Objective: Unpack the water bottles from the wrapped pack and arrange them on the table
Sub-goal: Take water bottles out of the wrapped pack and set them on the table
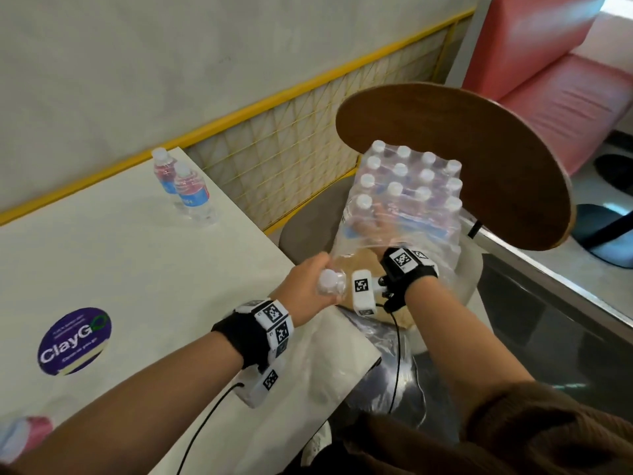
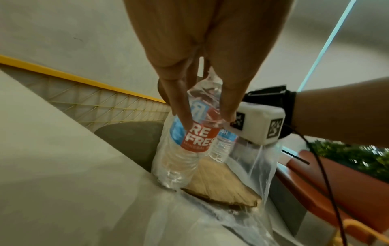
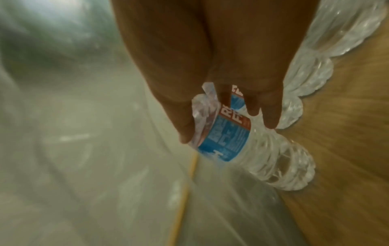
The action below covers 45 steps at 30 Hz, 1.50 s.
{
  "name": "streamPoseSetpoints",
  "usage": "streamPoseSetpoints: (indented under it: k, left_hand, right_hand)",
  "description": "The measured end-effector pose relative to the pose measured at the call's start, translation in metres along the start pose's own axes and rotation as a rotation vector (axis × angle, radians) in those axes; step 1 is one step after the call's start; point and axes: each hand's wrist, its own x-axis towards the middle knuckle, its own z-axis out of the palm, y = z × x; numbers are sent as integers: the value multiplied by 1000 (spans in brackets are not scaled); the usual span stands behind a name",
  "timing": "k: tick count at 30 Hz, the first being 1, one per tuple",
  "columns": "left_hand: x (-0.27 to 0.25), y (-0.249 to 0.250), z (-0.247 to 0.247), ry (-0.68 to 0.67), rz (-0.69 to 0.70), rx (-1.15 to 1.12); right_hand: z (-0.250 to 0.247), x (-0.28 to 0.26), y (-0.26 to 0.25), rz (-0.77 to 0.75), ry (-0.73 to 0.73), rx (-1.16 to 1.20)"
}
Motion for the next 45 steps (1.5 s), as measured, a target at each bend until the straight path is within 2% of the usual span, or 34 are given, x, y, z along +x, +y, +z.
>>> streamPoseSetpoints:
  k: [1,3,5,7,9,11,13,14,17,20,25,29,33,36,40,42,45]
  left_hand:
    - [-2,-2,-4,15,-44,-10]
    - [-8,-6,-17,43,-108,-13]
    - [-14,-7,-36,67,-116,-31]
    - [-21,-8,-61,60,-113,-26]
    - [-28,-11,-90,-8,-143,49]
    - [-36,-19,-116,-118,-211,188]
    - [-44,-31,-135,-246,-291,353]
    - [-49,-39,-141,-295,-321,417]
    - [-63,-56,-156,-371,-368,487]
    - [-76,-64,-164,-460,-426,479]
    - [-101,-74,-161,-561,-481,515]
    - [-117,-70,-168,-667,-493,693]
    - [-130,-70,-172,-761,-489,903]
    - [-127,-71,-169,-698,-436,959]
    - [-86,-53,-152,-463,-240,826]
    - [-60,-41,-133,-333,-129,762]
    - [-27,-16,-93,-274,20,726]
  right_hand:
    - [5,0,-5,20,-23,15]
    - [11,9,-8,-169,-17,-142]
    - [9,16,-15,-273,58,-98]
    - [9,24,-3,-280,49,-245]
    - [9,13,19,-260,21,-334]
    - [17,-15,30,-373,-15,-398]
    - [29,-46,30,-563,-125,-421]
    - [39,-68,24,-630,-234,-398]
    - [87,-119,9,-669,-553,-459]
    - [152,-137,1,-730,-758,-578]
    - [257,-161,-15,-816,-987,-650]
    - [315,-181,-28,-852,-1084,-730]
    - [344,-192,-34,-889,-1055,-766]
    - [325,-186,-36,-893,-989,-717]
    - [243,-142,-37,-631,-827,-752]
    - [191,-113,-34,-546,-696,-798]
    - [115,-64,-20,-344,-438,-742]
